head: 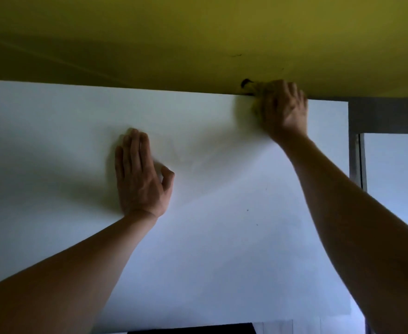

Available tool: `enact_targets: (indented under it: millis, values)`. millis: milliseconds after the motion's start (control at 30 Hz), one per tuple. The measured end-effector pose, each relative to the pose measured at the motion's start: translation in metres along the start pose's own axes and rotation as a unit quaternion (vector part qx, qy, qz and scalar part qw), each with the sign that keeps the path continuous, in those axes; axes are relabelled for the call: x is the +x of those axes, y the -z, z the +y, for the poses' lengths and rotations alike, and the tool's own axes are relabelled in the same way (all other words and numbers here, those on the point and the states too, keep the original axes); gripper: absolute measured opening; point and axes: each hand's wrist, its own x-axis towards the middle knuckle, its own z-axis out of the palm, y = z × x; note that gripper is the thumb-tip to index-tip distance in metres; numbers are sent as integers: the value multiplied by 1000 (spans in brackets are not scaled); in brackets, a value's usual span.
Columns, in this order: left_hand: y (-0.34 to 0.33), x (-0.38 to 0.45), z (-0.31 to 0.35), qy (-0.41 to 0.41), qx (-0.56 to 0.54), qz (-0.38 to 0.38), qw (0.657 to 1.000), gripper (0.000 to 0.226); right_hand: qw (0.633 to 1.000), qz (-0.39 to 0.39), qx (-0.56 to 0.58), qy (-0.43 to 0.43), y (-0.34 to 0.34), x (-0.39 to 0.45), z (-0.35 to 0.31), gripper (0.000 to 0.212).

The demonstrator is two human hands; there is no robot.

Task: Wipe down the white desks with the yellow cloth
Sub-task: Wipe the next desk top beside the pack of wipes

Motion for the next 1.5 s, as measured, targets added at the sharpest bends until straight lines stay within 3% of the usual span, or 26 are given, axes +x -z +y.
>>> enact_targets:
  millis: [167, 333, 433, 533, 700, 800, 933, 1067, 1200, 1400, 1500]
  values:
    - [-1, 1, 2, 6, -2, -2, 1000, 78, 996, 16, 7, -82, -14, 4, -27, 55]
    - [-1, 1, 2, 3, 5, 2, 1000, 78, 998, -8, 52, 46, -53, -12, -153, 41]
    - [-3, 2, 1, -2, 15, 10, 1000, 79, 992, -28, 49, 110, -58, -9, -174, 35]
    - [-4, -2, 3, -12, 20, 19, 1000, 75, 989, -43, 47, 136, -48, -7, -131, 40]
    - [-4, -7, 10, -22, 42, 33, 998, 65, 998, 1, 17, 57, -6, -1, -3, 47]
    - [-2, -7, 33, -80, 36, 7, 996, 63, 1000, 14, 11, 26, 8, 1, 40, 36]
    - [-16, -11, 106, -189, -18, -30, 981, 58, 1000, 2, 23, 17, -2, 2, 16, 35]
    - [-33, -26, 182, -213, -65, -58, 973, 55, 989, -48, 59, 125, -15, 0, -33, 36]
    - [-43, -32, 208, -234, -49, -57, 969, 58, 977, -103, 73, 174, -5, 15, -10, 41]
    - [-49, -33, 210, -228, -25, -53, 972, 66, 997, -64, 30, 41, 45, 18, 141, 47]
    - [-50, -33, 210, -225, -22, -51, 973, 66, 999, -43, 15, -21, 51, 18, 164, 47]
